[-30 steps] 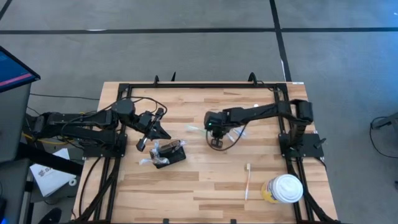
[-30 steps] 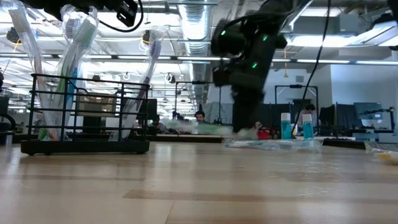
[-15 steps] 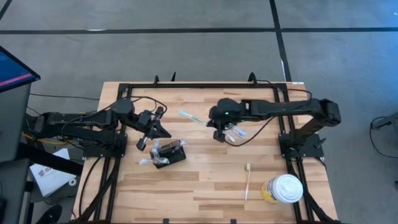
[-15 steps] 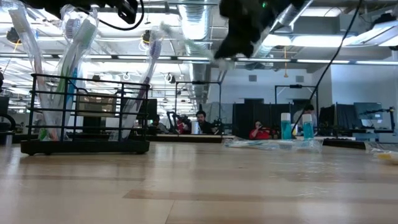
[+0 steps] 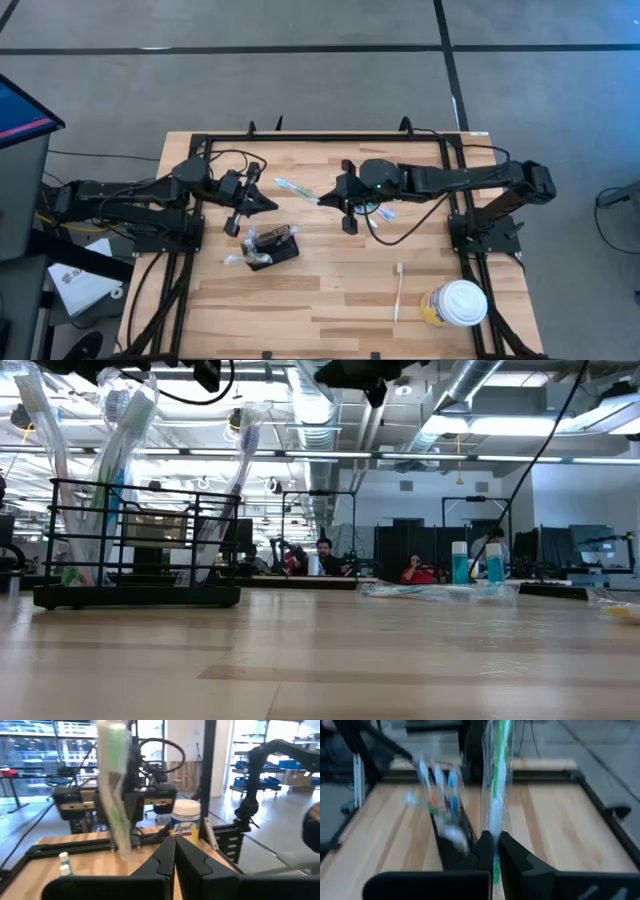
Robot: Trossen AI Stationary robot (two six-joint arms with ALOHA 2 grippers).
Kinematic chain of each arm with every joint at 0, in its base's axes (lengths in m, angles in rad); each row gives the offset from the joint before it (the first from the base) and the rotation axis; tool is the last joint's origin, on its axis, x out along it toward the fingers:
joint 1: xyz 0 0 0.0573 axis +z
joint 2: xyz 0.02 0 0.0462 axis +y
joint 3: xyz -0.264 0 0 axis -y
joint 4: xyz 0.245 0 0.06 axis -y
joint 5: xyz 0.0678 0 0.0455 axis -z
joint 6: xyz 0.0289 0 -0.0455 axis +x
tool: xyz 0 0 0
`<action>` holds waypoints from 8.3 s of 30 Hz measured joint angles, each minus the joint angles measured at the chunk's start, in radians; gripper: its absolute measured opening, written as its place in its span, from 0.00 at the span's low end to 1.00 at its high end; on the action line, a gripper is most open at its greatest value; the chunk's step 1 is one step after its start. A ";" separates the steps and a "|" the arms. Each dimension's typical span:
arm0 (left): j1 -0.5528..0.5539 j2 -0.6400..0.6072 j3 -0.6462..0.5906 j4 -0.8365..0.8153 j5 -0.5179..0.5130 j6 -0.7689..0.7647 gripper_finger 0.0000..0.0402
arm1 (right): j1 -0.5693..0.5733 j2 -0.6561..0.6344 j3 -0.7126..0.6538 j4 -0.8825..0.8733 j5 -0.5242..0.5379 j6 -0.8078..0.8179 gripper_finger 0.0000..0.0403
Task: Pick & Place toothbrushing station
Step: Put the green toothbrush into the bottom right section of the mesh organizer
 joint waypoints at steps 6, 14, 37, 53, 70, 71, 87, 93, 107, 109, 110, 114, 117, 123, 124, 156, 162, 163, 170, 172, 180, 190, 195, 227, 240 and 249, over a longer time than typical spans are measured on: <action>0.000 0.000 0.000 0.027 -0.014 0.000 0.01 | -0.001 0.000 -0.002 0.086 -0.003 -0.029 0.00; 0.000 0.000 0.000 0.070 -0.094 0.000 0.01 | 0.014 0.000 -0.002 0.206 -0.030 -0.052 0.00; -0.034 0.244 0.000 0.420 -0.119 0.000 0.20 | 0.026 0.008 -0.001 0.313 -0.030 -0.096 0.00; -0.034 0.356 0.000 0.694 -0.121 -0.002 0.30 | 0.026 0.008 -0.001 0.311 -0.030 -0.094 0.00; -0.034 0.423 0.000 0.813 -0.148 0.000 0.32 | 0.023 0.009 -0.001 0.308 -0.027 -0.096 0.00; -0.034 0.427 0.000 0.818 -0.149 0.000 0.32 | 0.024 0.009 -0.001 0.307 -0.026 -0.097 0.00; -0.034 0.515 0.038 0.864 -0.151 -0.034 0.32 | 0.001 0.096 -0.003 0.359 -0.026 -0.102 0.00; -0.034 0.510 0.039 0.862 -0.151 -0.038 0.32 | -0.009 0.080 -0.003 0.363 -0.026 -0.104 0.00; -0.034 0.500 0.039 0.840 -0.143 -0.080 0.17 | 0.003 0.076 -0.001 0.374 -0.026 -0.104 0.02; -0.034 0.500 0.039 0.840 -0.140 -0.079 0.08 | 0.004 0.076 -0.001 0.372 -0.025 -0.103 0.04; -0.034 0.500 0.039 0.839 -0.141 -0.078 0.05 | 0.003 0.076 -0.001 0.371 -0.027 -0.101 0.05; -0.034 0.500 0.039 0.835 -0.143 -0.084 0.04 | 0.003 0.076 -0.001 0.363 -0.026 -0.101 0.11; -0.034 0.500 0.039 0.835 -0.143 -0.090 0.03 | 0.003 0.076 -0.001 0.363 -0.026 -0.101 0.14; -0.034 0.455 0.037 0.756 -0.143 -0.090 0.03 | 0.003 0.076 -0.001 0.362 -0.026 -0.121 0.15; -0.034 0.441 0.037 0.736 -0.143 -0.089 0.03 | 0.003 0.076 -0.001 0.362 -0.026 -0.123 0.15; -0.039 0.289 -0.035 0.404 -0.153 -0.079 0.03 | 0.052 0.074 0.135 0.391 -0.029 -0.235 0.14; -0.039 0.283 -0.034 0.401 -0.152 -0.079 0.04 | 0.038 0.088 0.134 0.385 -0.028 -0.163 0.14; -0.039 0.283 -0.034 0.401 -0.152 -0.079 0.03 | 0.034 0.090 0.133 0.379 -0.028 -0.160 0.14; -0.039 0.282 -0.034 0.402 -0.151 -0.077 0.06 | 0.012 0.127 0.133 0.394 -0.027 -0.127 0.24; -0.039 0.282 -0.034 0.402 -0.151 -0.076 0.05 | 0.002 0.141 0.147 0.395 -0.027 -0.113 0.30; -0.039 0.282 -0.034 0.402 -0.151 -0.075 0.05 | 0.006 0.196 0.213 0.392 -0.030 -0.093 0.49; -0.039 0.282 -0.034 0.399 -0.151 -0.075 0.05 | 0.005 0.307 0.355 0.314 -0.029 -0.126 0.45; -0.039 0.282 -0.034 0.390 -0.151 -0.075 0.06 | 0.006 0.304 0.385 0.274 -0.029 -0.126 0.31; -0.040 0.064 -0.032 0.147 -0.093 -0.034 0.24 | 0.035 0.293 0.385 0.201 -0.037 -0.174 0.01; -0.040 -0.113 -0.032 -0.102 -0.095 -0.026 0.24 | 0.052 0.302 0.384 0.238 -0.120 -0.172 0.00; -0.040 -0.115 -0.032 -0.131 -0.099 -0.026 0.24 | 0.091 0.305 0.384 0.243 -0.164 -0.172 0.00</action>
